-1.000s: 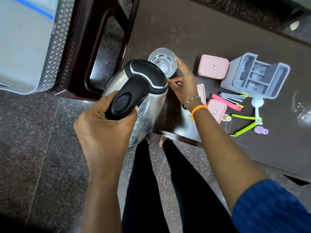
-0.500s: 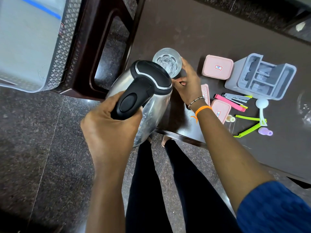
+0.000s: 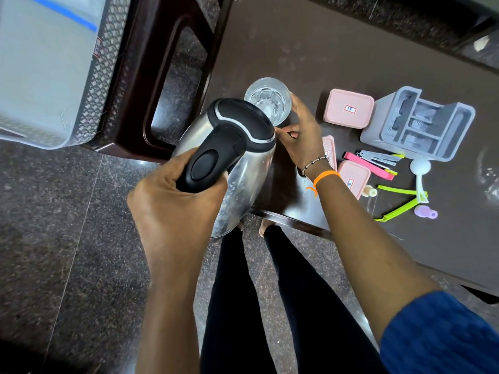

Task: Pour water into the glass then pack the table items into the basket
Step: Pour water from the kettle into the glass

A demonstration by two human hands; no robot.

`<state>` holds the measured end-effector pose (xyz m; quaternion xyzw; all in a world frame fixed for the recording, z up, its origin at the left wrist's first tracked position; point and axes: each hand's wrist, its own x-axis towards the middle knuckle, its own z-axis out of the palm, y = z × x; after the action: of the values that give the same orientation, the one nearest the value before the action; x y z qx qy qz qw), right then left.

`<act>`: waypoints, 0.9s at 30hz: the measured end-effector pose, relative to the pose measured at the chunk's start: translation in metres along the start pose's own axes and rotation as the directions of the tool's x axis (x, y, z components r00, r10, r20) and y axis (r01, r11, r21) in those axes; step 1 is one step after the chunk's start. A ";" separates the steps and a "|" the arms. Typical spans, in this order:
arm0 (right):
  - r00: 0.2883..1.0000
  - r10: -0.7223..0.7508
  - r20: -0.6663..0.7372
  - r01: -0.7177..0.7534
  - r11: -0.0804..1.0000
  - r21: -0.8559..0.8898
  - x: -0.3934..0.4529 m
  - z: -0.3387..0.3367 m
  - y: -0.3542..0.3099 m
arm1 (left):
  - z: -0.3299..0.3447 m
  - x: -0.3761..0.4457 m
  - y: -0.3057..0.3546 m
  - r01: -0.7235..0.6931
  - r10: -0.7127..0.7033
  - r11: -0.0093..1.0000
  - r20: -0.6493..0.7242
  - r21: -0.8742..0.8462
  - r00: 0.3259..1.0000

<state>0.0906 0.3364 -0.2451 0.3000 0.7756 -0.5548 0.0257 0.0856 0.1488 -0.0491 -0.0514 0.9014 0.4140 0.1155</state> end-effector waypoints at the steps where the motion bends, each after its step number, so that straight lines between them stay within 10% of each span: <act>1: 1.000 -0.001 0.000 0.001 1.000 -0.001 0.000 0.000 0.000 | 0.000 0.000 -0.001 -0.003 0.003 1.000 -0.005 -0.002 1.000; 27: 1.000 -0.030 -0.005 0.030 0.999 -0.013 -0.001 0.001 0.003 | 0.003 0.003 -0.004 0.025 -0.026 1.000 -0.028 -0.015 0.999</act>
<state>0.0927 0.3357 -0.2479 0.2895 0.7838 -0.5492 0.0171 0.0841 0.1486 -0.0551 -0.0696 0.8993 0.4182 0.1077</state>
